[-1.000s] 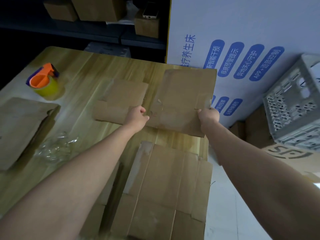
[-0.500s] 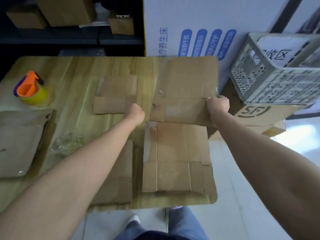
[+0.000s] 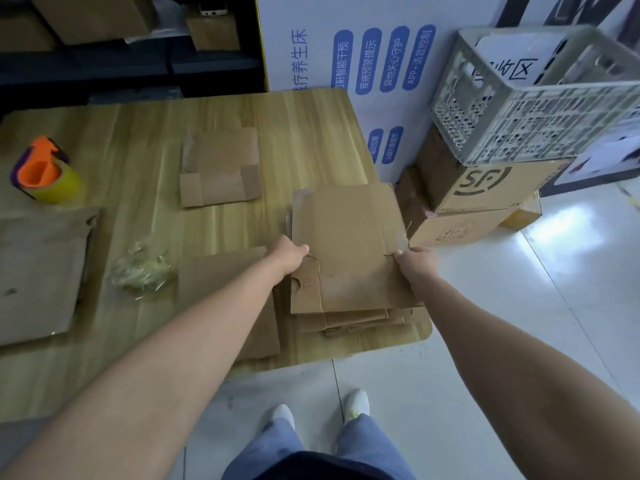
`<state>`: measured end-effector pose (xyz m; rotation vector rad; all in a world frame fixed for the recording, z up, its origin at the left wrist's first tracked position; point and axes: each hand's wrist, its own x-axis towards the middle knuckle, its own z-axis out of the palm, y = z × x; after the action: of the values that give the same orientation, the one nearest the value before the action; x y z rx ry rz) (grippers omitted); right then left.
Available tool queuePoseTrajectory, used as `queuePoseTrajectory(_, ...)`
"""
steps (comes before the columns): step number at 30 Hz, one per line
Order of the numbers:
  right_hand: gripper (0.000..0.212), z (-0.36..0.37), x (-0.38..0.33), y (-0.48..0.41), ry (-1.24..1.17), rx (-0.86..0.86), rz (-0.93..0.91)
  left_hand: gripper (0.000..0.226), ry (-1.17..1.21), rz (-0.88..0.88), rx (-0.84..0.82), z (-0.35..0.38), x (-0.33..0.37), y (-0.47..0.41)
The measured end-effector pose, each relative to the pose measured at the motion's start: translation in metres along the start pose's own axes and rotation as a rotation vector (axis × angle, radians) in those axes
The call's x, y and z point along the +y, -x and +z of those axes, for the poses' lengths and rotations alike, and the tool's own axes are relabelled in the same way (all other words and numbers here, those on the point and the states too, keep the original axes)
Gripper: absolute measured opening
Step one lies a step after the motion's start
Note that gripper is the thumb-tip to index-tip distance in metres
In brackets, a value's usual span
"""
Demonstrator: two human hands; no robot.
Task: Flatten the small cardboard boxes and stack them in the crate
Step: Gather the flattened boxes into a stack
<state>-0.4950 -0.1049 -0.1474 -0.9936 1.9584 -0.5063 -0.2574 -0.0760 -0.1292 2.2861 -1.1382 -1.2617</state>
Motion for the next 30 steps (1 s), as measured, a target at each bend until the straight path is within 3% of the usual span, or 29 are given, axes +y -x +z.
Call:
queuePoseTrajectory(4, 0.033, -0.004, 0.007, -0.005, -0.011, -0.046, -0.010, 0.043, 0.042, -0.042, 0.022, 0.020, 0.000, 0.007)
queuePoseTrajectory(8, 0.038, -0.012, -0.007, -0.012, 0.015, -0.062, -0.065, 0.051, 0.093, -0.076, 0.107, 0.024, 0.009, 0.012)
queuePoseTrajectory(17, 0.047, 0.017, -0.088, -0.001, 0.038, -0.101, -0.241, 0.050, 0.184, 0.025, 0.389, -0.036, 0.009, 0.017)
queuePoseTrajectory(22, 0.041, 0.074, -0.125, 0.034, 0.050, -0.162, -0.332, 0.044, 0.227, 0.001, 0.593, -0.097, -0.042, 0.019)
queuePoseTrajectory(30, 0.034, 0.218, -0.172, 0.126, 0.015, -0.201, -0.373, 0.044, 0.248, -0.025, 0.711, -0.232, -0.176, 0.022)
